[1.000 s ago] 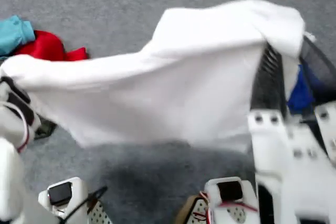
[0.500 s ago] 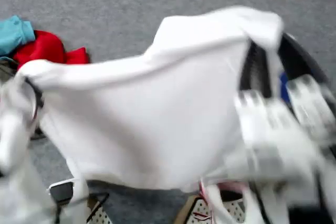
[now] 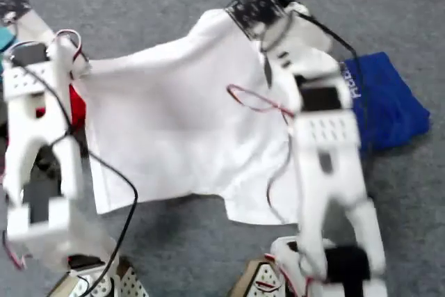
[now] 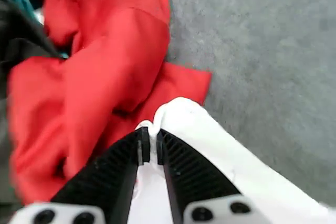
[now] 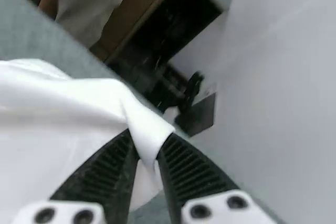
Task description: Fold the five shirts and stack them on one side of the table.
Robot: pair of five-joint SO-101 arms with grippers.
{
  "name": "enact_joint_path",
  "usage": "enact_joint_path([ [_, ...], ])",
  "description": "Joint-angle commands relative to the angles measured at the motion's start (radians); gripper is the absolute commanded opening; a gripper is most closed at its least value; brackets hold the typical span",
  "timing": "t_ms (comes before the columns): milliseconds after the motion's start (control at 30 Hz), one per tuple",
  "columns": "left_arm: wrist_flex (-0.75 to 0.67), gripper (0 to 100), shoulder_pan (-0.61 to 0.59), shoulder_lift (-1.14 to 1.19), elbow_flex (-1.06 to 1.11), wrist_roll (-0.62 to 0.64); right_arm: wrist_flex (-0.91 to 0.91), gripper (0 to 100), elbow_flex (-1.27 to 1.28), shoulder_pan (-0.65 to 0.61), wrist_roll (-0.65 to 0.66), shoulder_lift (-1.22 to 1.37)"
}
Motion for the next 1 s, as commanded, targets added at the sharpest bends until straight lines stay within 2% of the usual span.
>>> enact_joint_path([
  [0, 0.029, 2, 0.032, 0.194, -0.269, 0.012, -0.051, 0.3, -0.131, 0.019, 0.0, 0.243],
  [100, 0.078, 2, 0.069, 0.381, -0.437, 0.011, -0.041, 0.3, -0.237, 0.022, 0.0, 0.424],
  [233, 0.163, 2, 0.081, 0.61, -0.663, 0.011, 0.087, 0.3, -0.407, 0.022, 0.005, 0.61],
  [467, 0.275, 2, 0.068, 0.908, -1.059, 0.012, 0.476, 0.5, -0.766, 0.024, 0.025, 0.877],
  [733, 0.362, 2, 0.032, 1.089, -1.376, 0.014, 0.904, 0.7, -1.202, 0.048, 0.048, 1.118],
  [800, 0.373, 2, 0.029, 1.116, -1.428, 0.012, 1.0, 3.5, -1.311, 0.067, 0.049, 1.155],
  [967, 0.4, 2, 0.029, 1.135, -1.473, 0.008, 1.154, 18.2, -1.607, 0.125, 0.052, 1.21],
])
